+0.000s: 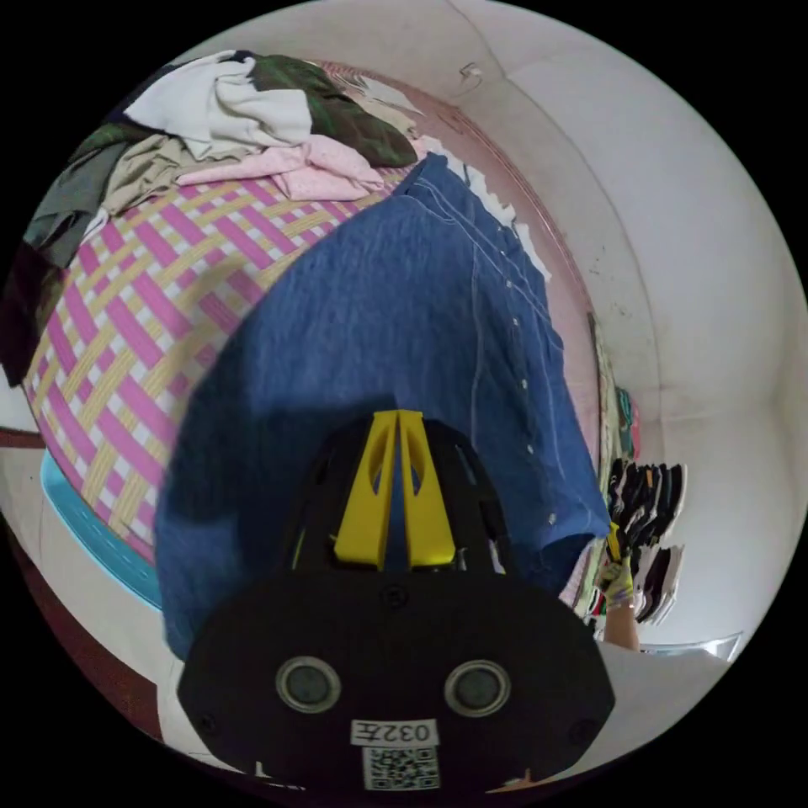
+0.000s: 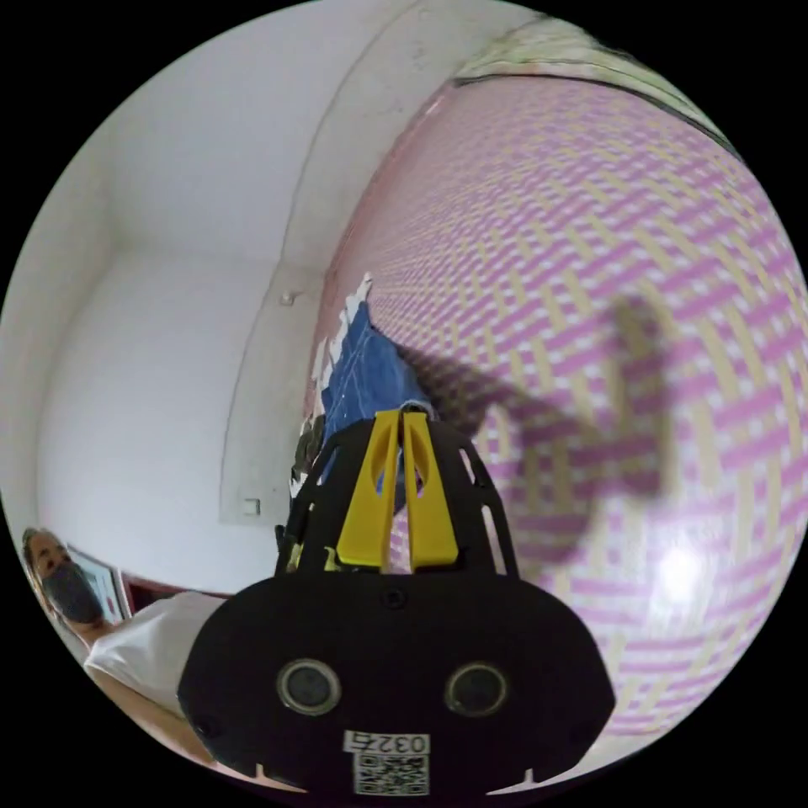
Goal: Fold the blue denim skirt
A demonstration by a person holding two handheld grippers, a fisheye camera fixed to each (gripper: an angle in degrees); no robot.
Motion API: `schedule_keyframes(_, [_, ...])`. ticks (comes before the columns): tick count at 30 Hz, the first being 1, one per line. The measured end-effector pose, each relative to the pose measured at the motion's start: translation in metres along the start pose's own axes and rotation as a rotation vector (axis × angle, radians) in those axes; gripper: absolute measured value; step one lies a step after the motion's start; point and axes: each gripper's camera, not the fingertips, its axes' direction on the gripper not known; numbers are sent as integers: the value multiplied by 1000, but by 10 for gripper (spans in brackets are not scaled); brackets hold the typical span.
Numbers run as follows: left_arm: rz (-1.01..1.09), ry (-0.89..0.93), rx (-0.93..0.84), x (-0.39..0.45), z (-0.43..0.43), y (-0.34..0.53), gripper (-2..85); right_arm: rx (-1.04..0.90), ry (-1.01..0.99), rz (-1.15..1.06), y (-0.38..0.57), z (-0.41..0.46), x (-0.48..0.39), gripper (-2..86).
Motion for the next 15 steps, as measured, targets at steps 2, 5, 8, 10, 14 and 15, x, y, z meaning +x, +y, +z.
schedule_keyframes(2, [54,-26,-40,11,16,-15,-9,57,4,135,53,-42,44,-10])
schedule_keyframes(5, [115,-27,-52,30,29,-21,-9,110,2,216,111,-69,69,-10])
schedule_keyframes(8, [158,32,-103,47,50,-30,-9,213,25,281,163,-99,81,-10])
schedule_keyframes(10, [198,58,-147,66,68,-37,-9,264,65,314,193,-119,89,-10])
schedule_keyframes(14, [305,72,-261,134,125,-60,-9,376,119,435,269,-161,113,-10])
schedule_keyframes(15, [309,77,-276,144,135,-64,-9,395,123,452,279,-166,115,-10])
